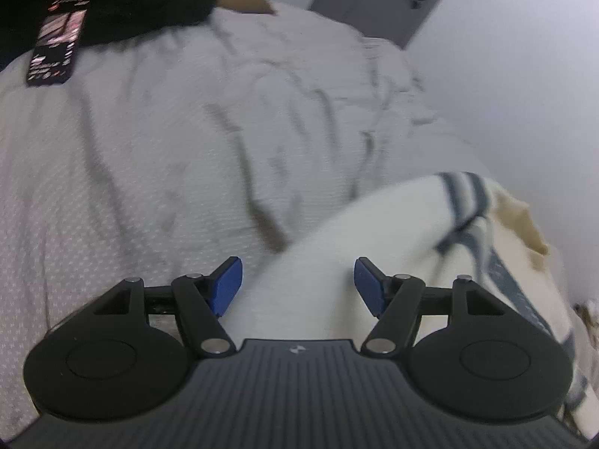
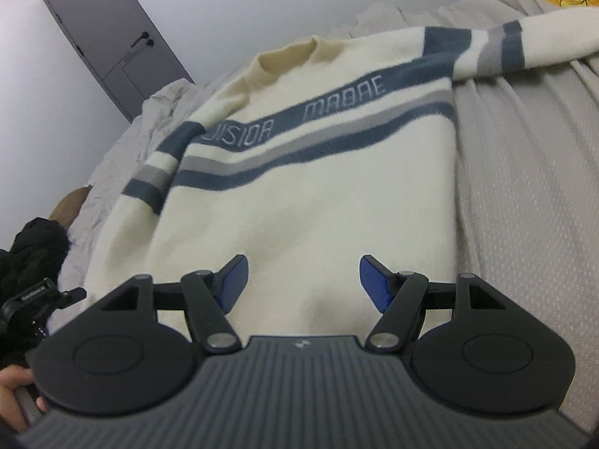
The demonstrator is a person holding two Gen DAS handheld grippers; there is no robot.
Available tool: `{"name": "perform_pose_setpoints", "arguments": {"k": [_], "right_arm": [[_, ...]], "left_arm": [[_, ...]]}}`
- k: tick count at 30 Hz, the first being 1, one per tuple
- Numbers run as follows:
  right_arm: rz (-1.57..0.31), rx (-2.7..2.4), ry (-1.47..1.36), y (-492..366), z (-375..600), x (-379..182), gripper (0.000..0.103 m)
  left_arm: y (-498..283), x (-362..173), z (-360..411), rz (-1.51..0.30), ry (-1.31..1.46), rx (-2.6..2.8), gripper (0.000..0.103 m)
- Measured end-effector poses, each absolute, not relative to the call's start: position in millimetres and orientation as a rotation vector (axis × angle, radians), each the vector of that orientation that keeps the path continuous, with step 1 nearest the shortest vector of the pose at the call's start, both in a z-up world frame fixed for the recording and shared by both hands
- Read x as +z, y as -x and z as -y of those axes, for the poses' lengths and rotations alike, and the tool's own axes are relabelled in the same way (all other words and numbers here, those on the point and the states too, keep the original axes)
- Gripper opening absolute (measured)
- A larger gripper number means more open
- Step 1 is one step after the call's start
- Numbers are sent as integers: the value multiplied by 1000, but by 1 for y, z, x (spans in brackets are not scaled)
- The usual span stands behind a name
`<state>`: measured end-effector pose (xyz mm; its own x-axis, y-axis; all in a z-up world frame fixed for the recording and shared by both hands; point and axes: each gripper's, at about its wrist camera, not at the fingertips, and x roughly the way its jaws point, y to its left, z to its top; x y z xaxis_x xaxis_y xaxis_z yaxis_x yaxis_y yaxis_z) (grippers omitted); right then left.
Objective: Fold large clothes
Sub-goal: 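Grasp the other striped sleeve with the left gripper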
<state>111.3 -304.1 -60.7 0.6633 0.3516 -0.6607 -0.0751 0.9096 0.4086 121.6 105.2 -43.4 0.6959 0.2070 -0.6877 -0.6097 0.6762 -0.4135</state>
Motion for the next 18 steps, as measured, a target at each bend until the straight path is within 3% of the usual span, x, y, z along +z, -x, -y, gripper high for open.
{"name": "perform_pose_setpoints", "arguments": {"k": [6,11,13,18], "right_arm": [[-836,203,-331,-117,302,-71,68],[-845,165,-306,-120,299,-79,68],[-843,158,-291,-119,299,-79,68],[-818,138,-255,-112,300,-76,68]], "left_arm": [[-124,-61,-108,-671,741,497,70],[-118,-60,-108,-651,763,467,24],[-113,-50,-103,-622,735,457,18],[-115,-1,-107,-534,647,431,16]]}}
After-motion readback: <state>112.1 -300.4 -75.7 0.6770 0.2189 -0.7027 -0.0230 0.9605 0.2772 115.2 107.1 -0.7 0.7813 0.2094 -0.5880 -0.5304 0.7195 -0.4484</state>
